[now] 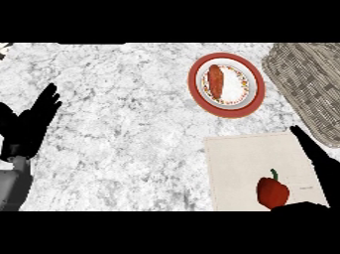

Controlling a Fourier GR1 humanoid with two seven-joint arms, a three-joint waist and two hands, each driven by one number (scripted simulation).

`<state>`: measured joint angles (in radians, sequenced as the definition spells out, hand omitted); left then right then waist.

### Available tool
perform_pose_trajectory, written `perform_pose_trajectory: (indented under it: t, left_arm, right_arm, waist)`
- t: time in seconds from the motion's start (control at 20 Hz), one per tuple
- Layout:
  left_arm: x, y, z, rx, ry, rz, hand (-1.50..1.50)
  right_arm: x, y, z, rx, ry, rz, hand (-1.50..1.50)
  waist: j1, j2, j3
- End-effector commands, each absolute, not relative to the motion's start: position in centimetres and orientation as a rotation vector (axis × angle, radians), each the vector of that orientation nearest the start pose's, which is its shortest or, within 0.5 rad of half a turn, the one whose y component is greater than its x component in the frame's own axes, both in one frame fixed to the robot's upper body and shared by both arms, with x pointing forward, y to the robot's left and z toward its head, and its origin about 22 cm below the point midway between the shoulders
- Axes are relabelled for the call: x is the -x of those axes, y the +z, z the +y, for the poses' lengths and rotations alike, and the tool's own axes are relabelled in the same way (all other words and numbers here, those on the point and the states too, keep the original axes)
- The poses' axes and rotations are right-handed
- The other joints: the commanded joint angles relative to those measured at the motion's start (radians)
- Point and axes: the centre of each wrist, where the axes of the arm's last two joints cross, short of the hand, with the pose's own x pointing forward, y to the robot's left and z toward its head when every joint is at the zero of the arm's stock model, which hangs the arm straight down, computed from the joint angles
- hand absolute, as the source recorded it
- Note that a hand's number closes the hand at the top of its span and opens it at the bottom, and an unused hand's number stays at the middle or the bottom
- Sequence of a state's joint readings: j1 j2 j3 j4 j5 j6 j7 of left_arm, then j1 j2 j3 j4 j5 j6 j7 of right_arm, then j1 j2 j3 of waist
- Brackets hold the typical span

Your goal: Pick the bell pepper from the placemat and place it in the basket

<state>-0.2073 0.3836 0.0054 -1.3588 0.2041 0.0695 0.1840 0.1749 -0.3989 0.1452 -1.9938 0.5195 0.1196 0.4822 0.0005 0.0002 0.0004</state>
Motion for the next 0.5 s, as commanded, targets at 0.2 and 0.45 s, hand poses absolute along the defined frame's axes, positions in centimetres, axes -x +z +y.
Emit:
perform_pose_trajectory:
  t: [0.2,0.45]
  left_arm:
    - [-30.1,3.4,30.8,-0.197,-0.071,-1.392,0.0]
    - [-29.6,2.9,29.6,-0.196,-0.06,-1.376,0.0]
  right_arm:
    - [-19.0,4.3,-25.5,0.663,0.771,-1.13,-1.5]
    - [-18.1,3.8,-27.0,0.655,0.768,-1.154,-1.5]
  waist:
    - [-0.004,0.0,0.0]
    - [-0.005,-0.001,0.0]
